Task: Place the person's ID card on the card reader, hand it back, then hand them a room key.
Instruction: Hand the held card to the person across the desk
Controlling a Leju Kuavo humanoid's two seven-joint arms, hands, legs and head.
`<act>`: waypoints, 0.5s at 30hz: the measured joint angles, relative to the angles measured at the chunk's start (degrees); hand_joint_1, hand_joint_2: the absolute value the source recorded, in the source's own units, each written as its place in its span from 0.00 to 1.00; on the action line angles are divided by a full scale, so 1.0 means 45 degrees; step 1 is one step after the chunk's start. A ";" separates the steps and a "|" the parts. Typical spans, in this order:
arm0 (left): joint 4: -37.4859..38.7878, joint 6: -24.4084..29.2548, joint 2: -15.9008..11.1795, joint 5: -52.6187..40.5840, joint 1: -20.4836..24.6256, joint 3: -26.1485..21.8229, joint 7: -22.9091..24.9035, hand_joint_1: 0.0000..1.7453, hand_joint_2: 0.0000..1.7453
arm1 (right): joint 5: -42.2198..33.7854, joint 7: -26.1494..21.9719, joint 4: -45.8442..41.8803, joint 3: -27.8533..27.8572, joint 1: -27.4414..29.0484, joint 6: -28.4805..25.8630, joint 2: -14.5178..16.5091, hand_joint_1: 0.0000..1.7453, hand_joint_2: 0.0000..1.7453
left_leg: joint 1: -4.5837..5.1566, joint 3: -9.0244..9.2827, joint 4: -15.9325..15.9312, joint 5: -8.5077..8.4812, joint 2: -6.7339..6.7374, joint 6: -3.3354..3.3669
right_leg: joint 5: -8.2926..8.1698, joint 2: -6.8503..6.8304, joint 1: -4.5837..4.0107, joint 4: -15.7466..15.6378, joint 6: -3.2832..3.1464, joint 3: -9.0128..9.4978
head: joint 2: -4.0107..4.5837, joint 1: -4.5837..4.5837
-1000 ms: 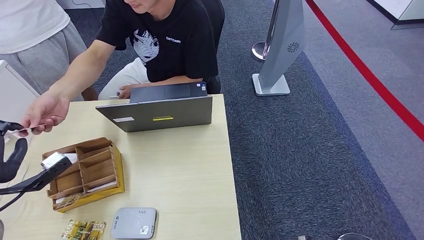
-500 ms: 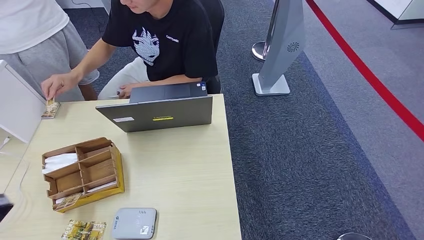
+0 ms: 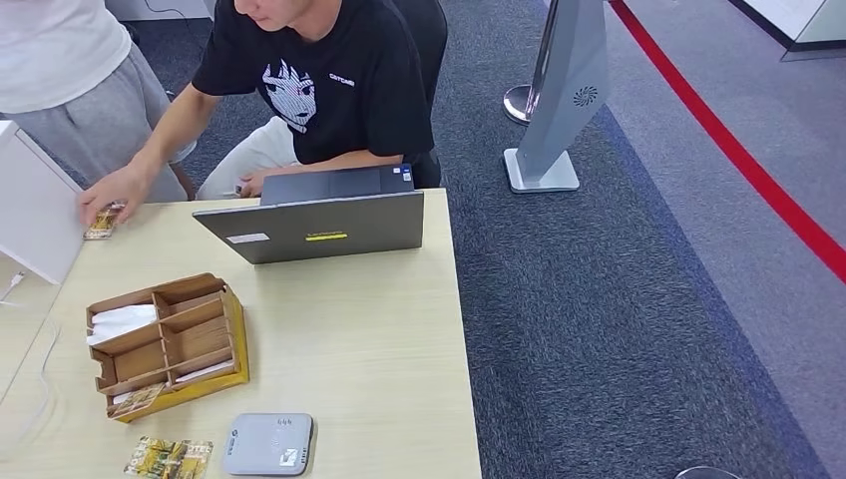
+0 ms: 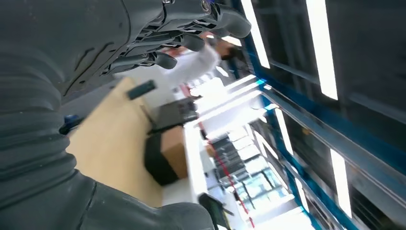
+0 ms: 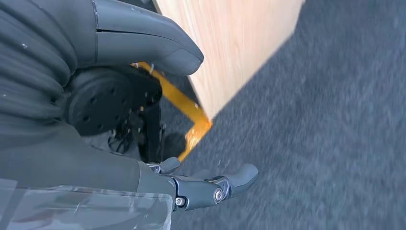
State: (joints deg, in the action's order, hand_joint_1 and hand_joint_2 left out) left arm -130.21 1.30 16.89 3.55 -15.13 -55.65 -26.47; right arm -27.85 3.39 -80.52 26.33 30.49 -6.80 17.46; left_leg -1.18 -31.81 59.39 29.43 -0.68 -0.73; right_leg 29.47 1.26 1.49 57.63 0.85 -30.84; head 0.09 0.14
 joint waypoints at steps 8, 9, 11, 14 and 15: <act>0.0964 0.0986 0.0490 0.1223 -0.0604 -0.0132 0.0464 0.00 1.00 | 0.0096 0.0109 0.0103 0.0265 -0.0224 -0.0501 0.0000 0.00 1.00 | 0.0000 0.0005 0.0000 -0.0001 -0.0024 0.0000 | 0.0000 -0.0025 0.0000 0.0000 0.0001 0.0015 | 0.0000 -0.0004; 0.1068 0.1171 0.0516 0.1451 -0.0665 -0.0135 0.0711 0.00 1.00 | 0.0099 0.0158 0.0125 0.0281 -0.0250 -0.0625 0.0000 0.00 1.00 | 0.0001 0.0006 0.0001 -0.0001 -0.0023 0.0000 | 0.0000 -0.0024 0.0001 0.0000 0.0001 0.0021 | 0.0000 -0.0004; 0.1472 0.1459 0.0565 0.1952 -0.0842 -0.0131 0.1266 0.00 1.00 | 0.0130 0.0281 0.0217 0.0312 -0.0341 -0.0987 0.0000 0.00 1.00 | 0.0002 0.0012 0.0001 0.0000 -0.0018 0.0001 | -0.0001 -0.0021 0.0001 -0.0001 0.0002 0.0030 | 0.0000 -0.0002; 0.2689 0.1450 0.0657 0.2352 -0.1093 -0.0083 0.2288 0.00 1.00 | 0.0479 0.0579 0.0546 0.0435 -0.0637 -0.1578 0.0000 0.00 1.00 | 0.0003 0.0023 0.0001 0.0000 -0.0013 0.0001 | 0.0000 -0.0015 0.0002 -0.0002 0.0001 0.0020 | 0.0000 -0.0001; 0.3271 0.1361 0.0691 0.2339 -0.1143 -0.0036 0.2704 0.00 1.00 | 0.0704 0.0719 0.0705 0.0502 -0.0768 -0.1749 0.0000 0.00 1.00 | 0.0003 0.0025 0.0001 0.0001 -0.0012 0.0001 | 0.0001 -0.0014 0.0002 -0.0002 0.0000 0.0019 | 0.0000 -0.0001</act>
State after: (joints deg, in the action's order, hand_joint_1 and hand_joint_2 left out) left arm -115.49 7.42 20.00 14.08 -20.27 -55.81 -14.30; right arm -24.68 6.63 -77.35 28.58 27.03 -14.66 17.46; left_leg -1.16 -31.69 59.39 29.44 -0.74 -0.72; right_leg 29.48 1.20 1.50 57.62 0.85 -30.75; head 0.09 0.14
